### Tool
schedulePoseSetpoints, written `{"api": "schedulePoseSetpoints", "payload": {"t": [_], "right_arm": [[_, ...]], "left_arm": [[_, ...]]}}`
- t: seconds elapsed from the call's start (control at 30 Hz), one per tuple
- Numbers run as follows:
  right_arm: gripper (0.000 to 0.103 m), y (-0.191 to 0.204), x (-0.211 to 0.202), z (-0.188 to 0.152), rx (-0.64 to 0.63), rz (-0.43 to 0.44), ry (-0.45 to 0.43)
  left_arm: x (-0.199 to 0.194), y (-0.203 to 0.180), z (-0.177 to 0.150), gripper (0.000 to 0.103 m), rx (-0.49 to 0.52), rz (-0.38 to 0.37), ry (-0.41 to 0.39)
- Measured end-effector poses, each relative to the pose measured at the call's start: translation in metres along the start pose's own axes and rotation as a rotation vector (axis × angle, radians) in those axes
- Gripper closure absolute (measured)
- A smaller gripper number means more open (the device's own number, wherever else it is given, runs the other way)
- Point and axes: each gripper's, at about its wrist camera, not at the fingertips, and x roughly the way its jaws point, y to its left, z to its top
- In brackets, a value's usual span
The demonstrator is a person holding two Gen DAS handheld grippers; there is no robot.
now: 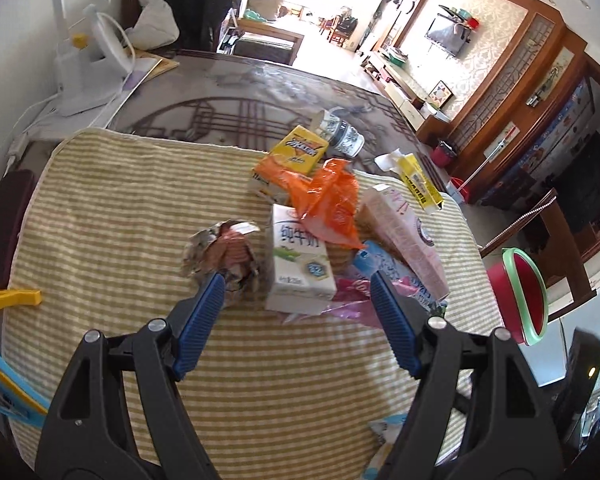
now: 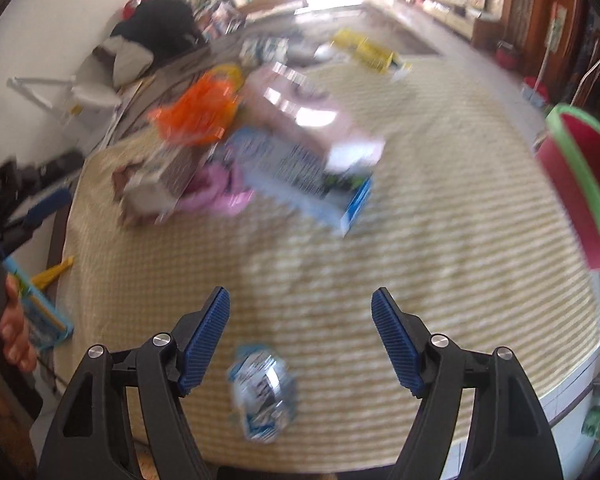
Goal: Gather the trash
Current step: 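Grasp the small blue-white wrapper on the tablecloth with the right tool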
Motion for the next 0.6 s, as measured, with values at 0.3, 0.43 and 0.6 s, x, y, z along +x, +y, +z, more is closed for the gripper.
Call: {"api": "schedulePoseSetpoints", "payload": {"t": [0.3, 0.43, 0.6], "right_arm": [[0.036, 0.037, 0.034, -0.038, -0.133, -0.001, 0.191], [0.074, 0.034, 0.041, -0.048, -0.104, 0.043, 0.22], [0.093, 0.034, 0.025, -0.039, -0.097, 0.086, 0.122]], "left_arm": [[0.0, 0.004, -0.008, 0.031, -0.003, 0.001, 0.009], [0.003, 0.006, -0.012, 0.031, 0.001, 0.001, 0.023], [0.008, 0.017, -0.017, 0.031, -0.018, 0.02, 0.046]]}}
